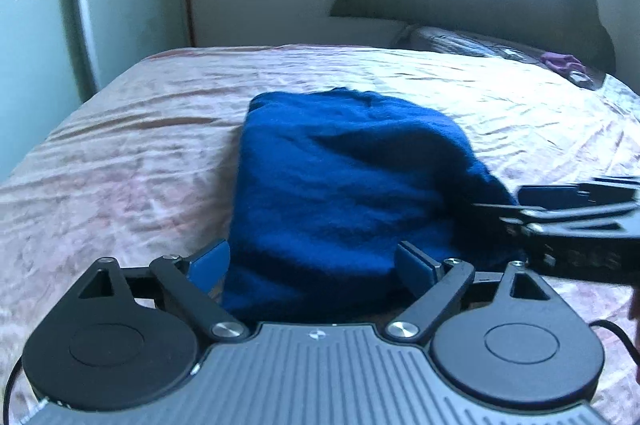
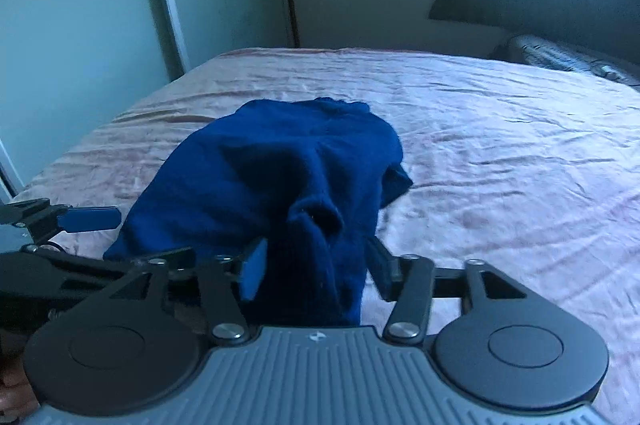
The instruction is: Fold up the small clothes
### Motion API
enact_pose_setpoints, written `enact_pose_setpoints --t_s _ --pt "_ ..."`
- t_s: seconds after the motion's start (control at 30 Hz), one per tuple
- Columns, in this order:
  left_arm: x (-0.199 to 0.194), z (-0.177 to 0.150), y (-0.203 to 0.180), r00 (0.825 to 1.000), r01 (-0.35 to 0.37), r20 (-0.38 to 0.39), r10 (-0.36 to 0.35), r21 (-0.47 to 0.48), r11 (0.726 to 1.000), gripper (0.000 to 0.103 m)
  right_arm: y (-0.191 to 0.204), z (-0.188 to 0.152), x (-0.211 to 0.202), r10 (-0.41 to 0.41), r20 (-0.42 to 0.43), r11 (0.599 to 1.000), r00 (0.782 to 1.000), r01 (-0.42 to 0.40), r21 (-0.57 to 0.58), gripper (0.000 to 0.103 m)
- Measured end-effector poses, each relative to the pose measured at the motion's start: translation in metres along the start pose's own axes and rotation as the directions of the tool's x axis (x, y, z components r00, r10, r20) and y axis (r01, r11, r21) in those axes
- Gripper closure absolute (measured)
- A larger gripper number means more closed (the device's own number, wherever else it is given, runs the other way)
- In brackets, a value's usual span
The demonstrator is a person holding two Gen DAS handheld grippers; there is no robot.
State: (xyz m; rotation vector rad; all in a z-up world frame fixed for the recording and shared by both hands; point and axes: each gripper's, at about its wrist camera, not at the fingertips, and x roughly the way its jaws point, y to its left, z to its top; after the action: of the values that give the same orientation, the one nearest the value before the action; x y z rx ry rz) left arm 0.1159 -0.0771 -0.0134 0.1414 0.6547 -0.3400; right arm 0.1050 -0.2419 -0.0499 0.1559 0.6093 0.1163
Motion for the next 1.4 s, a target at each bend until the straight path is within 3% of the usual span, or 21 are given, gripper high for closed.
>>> enact_pose_setpoints --t_s 0.03,0.23,0.5,0.87,1.0,1.13,1.4 --pt "-0.001 -0.002 0.002 1.000 -0.007 -0.004 0.007 -0.005 1.000 0.010 0.001 -0.002 -0.004 0.000 0.006 1.000 1.000 0.000 -0.002 0.031" --pt "-0.009 -0.012 0.009 0.998 -0.068 -0.010 0.068 -0.012 0.998 0.007 0.013 -0.012 -0.024 -0.004 0.024 1.000 1.000 0.005 -0.013 0.020" --pt "-0.017 -0.023 0.018 0.994 -0.103 -0.030 0.102 -0.036 0.994 0.007 0.024 -0.023 -0.038 0.013 0.026 1.000 1.000 -0.013 0.003 0.014" --pt "-0.020 -0.039 0.024 0.990 -0.131 -0.055 0.128 -0.048 0.990 0.007 0.029 -0.039 -0.047 -0.012 0.004 0.999 1.000 0.012 0.030 0.013" --pt "-0.021 -0.044 0.024 0.989 -0.145 -0.047 0.143 -0.052 0.988 0.006 0.030 -0.045 -0.048 -0.039 -0.010 0.998 0.999 0.040 0.044 0.011" --pt "-0.023 -0.046 0.022 0.988 -0.156 -0.029 0.154 -0.045 0.987 0.005 0.030 -0.052 -0.049 -0.061 -0.018 0.996 0.998 0.062 0.057 0.001" --pt "-0.025 -0.050 0.020 0.984 -0.179 -0.004 0.179 -0.037 0.983 0.000 0.033 -0.057 -0.049 -0.086 -0.023 0.995 0.996 0.087 0.058 0.001"
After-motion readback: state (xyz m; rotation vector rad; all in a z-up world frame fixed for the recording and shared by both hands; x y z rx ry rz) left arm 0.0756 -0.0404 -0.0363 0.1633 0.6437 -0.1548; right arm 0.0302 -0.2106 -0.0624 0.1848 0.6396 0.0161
